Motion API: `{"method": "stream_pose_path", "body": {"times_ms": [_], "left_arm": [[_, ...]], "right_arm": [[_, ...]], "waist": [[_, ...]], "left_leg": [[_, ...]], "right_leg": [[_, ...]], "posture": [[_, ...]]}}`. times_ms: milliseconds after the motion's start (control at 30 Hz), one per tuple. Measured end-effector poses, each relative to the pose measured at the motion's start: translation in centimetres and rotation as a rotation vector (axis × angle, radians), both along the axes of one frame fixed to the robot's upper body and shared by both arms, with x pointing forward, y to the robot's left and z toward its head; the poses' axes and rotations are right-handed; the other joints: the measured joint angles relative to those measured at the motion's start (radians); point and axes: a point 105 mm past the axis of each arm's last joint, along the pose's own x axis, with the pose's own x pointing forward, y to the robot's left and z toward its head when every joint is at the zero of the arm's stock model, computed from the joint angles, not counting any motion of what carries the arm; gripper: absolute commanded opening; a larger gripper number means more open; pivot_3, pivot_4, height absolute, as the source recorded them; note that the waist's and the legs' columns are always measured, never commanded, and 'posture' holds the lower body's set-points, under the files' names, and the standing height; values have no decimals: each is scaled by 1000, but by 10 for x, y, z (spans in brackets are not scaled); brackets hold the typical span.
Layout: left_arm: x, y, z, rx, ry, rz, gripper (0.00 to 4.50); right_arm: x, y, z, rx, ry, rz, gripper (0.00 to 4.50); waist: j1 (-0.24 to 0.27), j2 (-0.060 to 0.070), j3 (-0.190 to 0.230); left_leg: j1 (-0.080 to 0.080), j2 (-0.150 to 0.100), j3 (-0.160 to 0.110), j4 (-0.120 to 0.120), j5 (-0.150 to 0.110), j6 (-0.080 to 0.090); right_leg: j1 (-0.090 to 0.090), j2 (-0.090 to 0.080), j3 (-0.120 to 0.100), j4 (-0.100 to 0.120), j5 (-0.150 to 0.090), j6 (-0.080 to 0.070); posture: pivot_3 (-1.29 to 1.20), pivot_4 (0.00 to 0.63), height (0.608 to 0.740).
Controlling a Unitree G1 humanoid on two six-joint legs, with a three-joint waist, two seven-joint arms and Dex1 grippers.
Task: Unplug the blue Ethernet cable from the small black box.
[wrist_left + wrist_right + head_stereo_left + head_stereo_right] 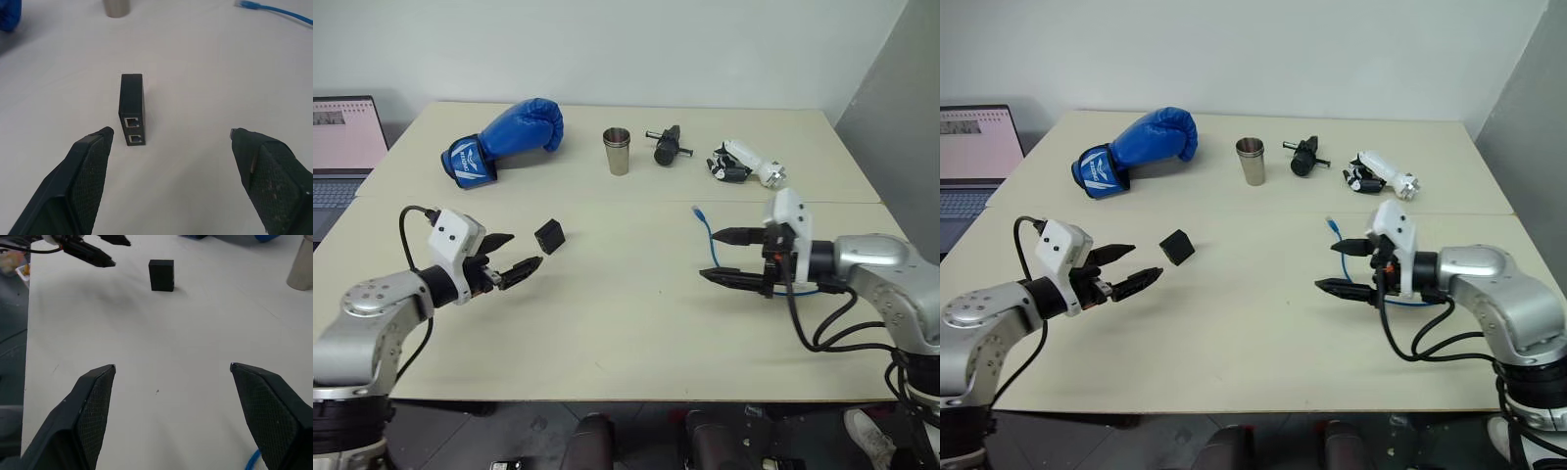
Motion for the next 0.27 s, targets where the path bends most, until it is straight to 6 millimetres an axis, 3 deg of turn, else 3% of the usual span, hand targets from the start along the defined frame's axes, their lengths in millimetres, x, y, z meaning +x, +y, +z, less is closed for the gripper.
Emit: {"method": "stream_pose_path", "body": {"times_ms": [267], "left_arm": [[-3, -4, 18, 19, -12, -95, 4072]], "right_arm": [[-2, -14, 5, -11, 0, -29, 3977]], "waist": [[-1, 0, 0]], "left_leg": [[0, 1, 6, 0, 0, 0]], "right_leg": [[0, 1, 1, 0, 0, 0]], "posture": [[0, 150, 740]]}}
